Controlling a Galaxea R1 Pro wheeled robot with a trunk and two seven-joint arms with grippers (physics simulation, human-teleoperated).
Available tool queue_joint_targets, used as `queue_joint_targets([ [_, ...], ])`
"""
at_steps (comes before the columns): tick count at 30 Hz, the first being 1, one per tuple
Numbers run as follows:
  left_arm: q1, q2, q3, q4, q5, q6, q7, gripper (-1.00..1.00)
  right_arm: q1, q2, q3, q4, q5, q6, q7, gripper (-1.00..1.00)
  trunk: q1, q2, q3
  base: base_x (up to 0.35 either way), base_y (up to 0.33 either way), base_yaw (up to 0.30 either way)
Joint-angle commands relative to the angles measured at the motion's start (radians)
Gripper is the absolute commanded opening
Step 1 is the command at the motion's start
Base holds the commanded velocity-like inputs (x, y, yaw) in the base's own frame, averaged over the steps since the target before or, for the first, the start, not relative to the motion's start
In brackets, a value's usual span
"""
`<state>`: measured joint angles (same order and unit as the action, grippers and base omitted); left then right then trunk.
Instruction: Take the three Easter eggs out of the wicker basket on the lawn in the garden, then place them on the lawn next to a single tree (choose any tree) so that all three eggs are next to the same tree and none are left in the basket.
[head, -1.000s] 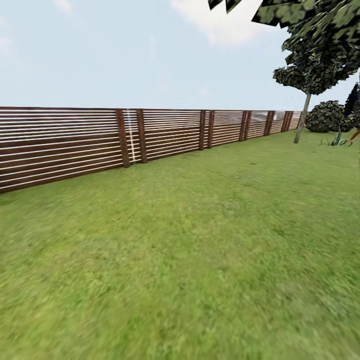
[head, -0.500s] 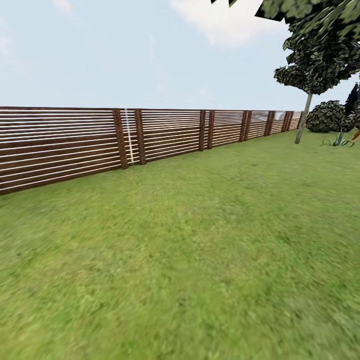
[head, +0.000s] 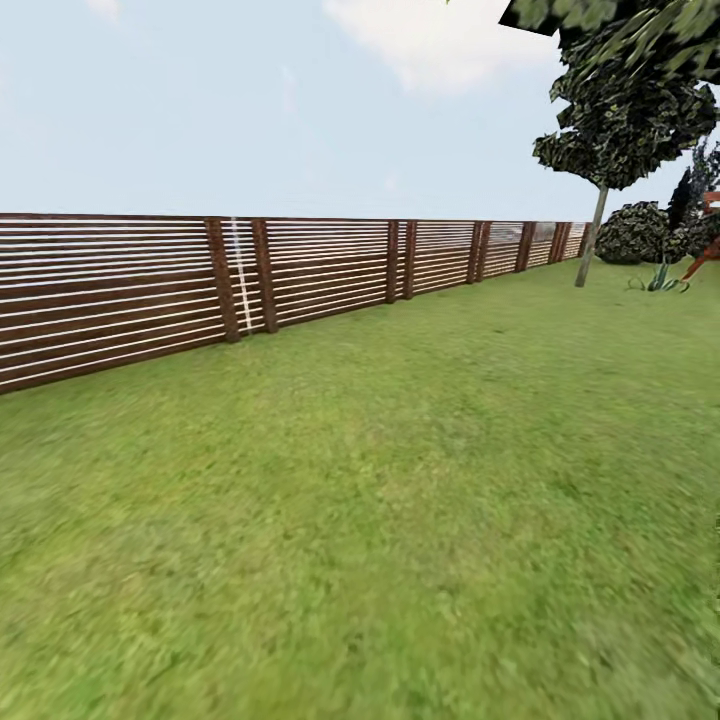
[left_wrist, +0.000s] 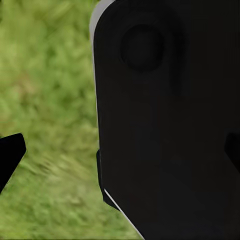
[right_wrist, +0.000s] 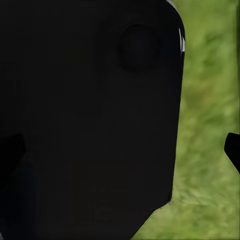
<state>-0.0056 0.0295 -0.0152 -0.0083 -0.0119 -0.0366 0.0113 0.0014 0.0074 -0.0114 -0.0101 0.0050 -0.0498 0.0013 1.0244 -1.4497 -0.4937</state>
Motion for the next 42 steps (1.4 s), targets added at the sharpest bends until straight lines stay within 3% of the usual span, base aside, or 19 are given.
queue_joint_targets([
  [1, 0.000, 0.000, -0.005, 0.001, -0.002, -0.003, 0.001, 1.00, 0.000, 0.000, -0.001, -0.001, 0.000, -0.002, 0.000, 1.00, 0.001, 0.000, -0.001, 0.332, 0.000, -0.260],
  [7, -0.001, 0.002, -0.032, 0.001, -0.001, -0.003, 0.001, 1.00, 0.000, 0.002, 0.002, -0.002, 0.000, -0.007, 0.000, 1.00, 0.001, 0.000, -0.001, 0.332, 0.000, -0.270],
  [24, 0.001, 0.004, -0.038, 0.002, -0.002, -0.005, -0.001, 1.00, 0.000, 0.001, -0.002, 0.001, 0.001, -0.008, 0.000, 1.00, 0.001, 0.000, -0.001, 0.332, 0.000, -0.265],
  [42, 0.001, 0.004, -0.038, 0.001, -0.002, -0.005, -0.001, 1.00, 0.000, 0.000, 0.000, 0.002, 0.001, -0.008, 0.000, 1.00, 0.001, 0.000, 0.001, 0.332, 0.000, -0.078],
])
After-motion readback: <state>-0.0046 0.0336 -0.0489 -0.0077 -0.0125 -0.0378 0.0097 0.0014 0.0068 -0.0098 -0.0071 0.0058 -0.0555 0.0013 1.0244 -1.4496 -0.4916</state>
